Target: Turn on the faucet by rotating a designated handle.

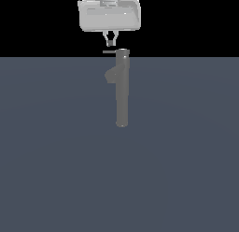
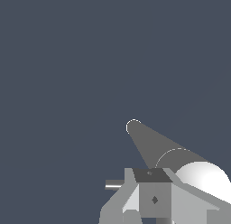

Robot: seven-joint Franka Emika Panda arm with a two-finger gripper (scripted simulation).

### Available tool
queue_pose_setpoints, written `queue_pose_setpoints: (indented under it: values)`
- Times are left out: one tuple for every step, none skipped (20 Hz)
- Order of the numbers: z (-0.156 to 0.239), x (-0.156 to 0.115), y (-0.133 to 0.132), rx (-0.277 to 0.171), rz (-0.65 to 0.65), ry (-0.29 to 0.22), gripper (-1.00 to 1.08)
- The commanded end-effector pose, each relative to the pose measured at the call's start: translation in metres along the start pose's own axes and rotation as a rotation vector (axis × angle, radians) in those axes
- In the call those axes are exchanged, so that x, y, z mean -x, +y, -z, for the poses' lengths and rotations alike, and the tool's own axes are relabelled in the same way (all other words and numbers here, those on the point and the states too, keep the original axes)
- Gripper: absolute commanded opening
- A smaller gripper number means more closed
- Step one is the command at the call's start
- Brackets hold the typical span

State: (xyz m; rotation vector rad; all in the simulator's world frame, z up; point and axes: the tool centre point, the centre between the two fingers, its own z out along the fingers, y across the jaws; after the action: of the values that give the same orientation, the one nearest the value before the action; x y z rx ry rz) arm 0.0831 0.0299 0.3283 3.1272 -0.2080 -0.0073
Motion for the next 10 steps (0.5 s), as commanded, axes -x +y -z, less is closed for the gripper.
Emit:
queue_pose_setpoints:
  values:
    - [-0.01, -0.01, -0.002, -0.003, -0.01, 0.003, -1.0]
    - [-0.014, -0.013, -0.002, -0.004, -0.013, 0.003, -1.0]
    - [-0.017, -0.015, -0.002, -0.005, -0.015, 0.003, -1.0]
    - [-0.019, -0.017, -0.003, -0.006, -0.017, 0.003, -1.0]
    - [-0.022, -0.019, -0.003, -0.006, -0.019, 0.004, -1.0]
    - [-0.023, -0.02, -0.003, -0.007, -0.021, 0.004, -1.0]
    - [-0.025, -0.022, -0.003, -0.007, -0.022, 0.004, -1.0]
    - [-0.026, -0.022, -0.004, -0.008, -0.023, 0.004, -1.0]
    - [-0.027, -0.023, -0.004, -0.008, -0.023, 0.004, -1.0]
    - [-0.027, -0.023, -0.004, -0.008, -0.023, 0.004, -1.0]
